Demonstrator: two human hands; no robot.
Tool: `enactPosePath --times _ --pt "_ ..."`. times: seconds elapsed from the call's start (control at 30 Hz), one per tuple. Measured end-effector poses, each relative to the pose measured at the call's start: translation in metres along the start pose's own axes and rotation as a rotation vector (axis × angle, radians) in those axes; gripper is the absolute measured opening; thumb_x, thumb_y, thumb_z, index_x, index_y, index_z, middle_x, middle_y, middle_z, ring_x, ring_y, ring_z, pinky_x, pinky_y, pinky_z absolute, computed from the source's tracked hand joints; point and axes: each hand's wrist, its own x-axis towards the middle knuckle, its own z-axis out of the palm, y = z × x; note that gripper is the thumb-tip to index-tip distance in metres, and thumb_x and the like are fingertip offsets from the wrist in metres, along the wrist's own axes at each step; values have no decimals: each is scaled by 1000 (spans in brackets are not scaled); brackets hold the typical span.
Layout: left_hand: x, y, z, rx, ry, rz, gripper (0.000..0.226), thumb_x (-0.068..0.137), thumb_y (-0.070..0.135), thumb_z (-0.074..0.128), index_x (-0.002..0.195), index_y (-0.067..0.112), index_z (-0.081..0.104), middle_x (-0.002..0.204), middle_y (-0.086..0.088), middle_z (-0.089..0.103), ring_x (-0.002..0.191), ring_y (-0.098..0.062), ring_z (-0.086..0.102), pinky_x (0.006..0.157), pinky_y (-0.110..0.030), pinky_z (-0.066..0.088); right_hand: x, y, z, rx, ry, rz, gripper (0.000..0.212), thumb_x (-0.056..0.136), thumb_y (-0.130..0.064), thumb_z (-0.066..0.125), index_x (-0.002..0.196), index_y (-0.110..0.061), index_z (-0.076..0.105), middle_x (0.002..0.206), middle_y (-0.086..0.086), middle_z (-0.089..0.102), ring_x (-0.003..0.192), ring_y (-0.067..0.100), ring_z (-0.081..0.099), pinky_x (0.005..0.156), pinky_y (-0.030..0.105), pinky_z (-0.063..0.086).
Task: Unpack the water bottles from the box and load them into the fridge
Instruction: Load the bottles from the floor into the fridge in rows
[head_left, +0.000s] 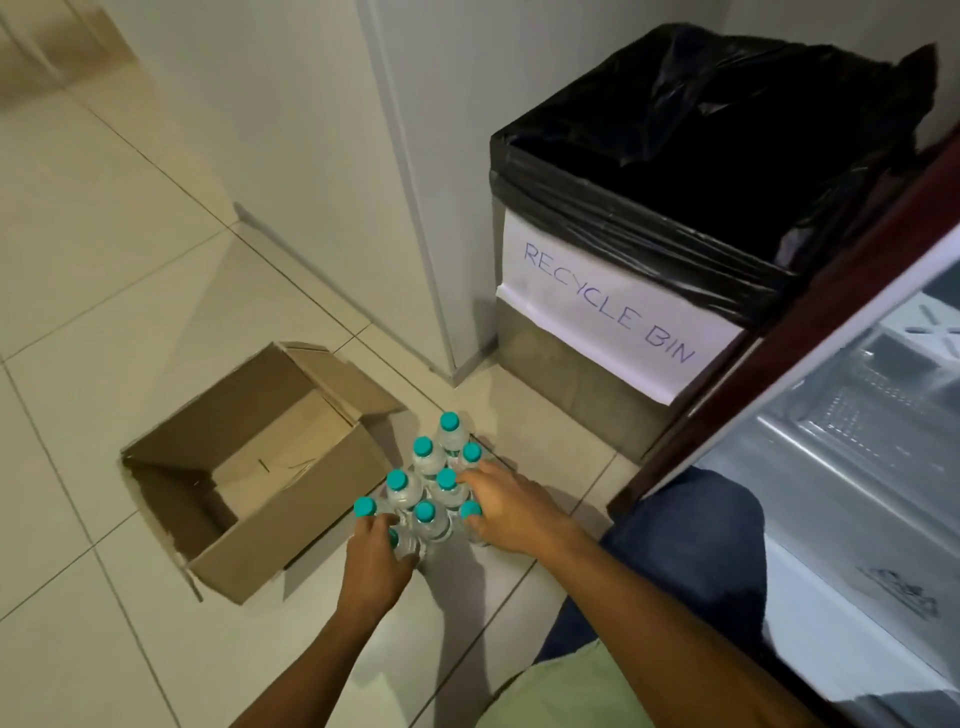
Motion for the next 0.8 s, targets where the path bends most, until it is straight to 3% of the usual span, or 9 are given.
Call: enactPosePath --times 0.1,0.33,0.6,0.8 --pt "3 -5 7 -11 -34 -37 57 83 29 77 132 16 52 135 -7 48 112 -17 54 96 -29 48 7 4 17 -67 -25 4 35 95 -18 64 128 -11 55 129 10 55 114 30 56 94 45 51" --pt "9 -7 15 -63 -39 -95 59 85 23 75 136 15 48 144 -8 40 120 -23 55 101 -33 47 19 12 42 -132 -172 20 45 93 -18 66 133 -13 46 134 11 51 116 30 56 90 45 54" --pt "4 -9 22 -137 -40 -168 58 84 21 76 135 17 48 143 -8 45 124 -25 52 103 -35 46 25 18 61 -171 -127 102 52 94 -25 67 138 -18 41 139 9 52 121 31 57 93 44 53" --pt "0 -11 25 -210 -42 -163 52 85 19 76 131 16 51 135 -6 56 119 -24 56 103 -37 48 27 22 60 -139 -90 114 42 96 -29 64 133 -19 49 130 10 59 113 30 61 87 40 53"
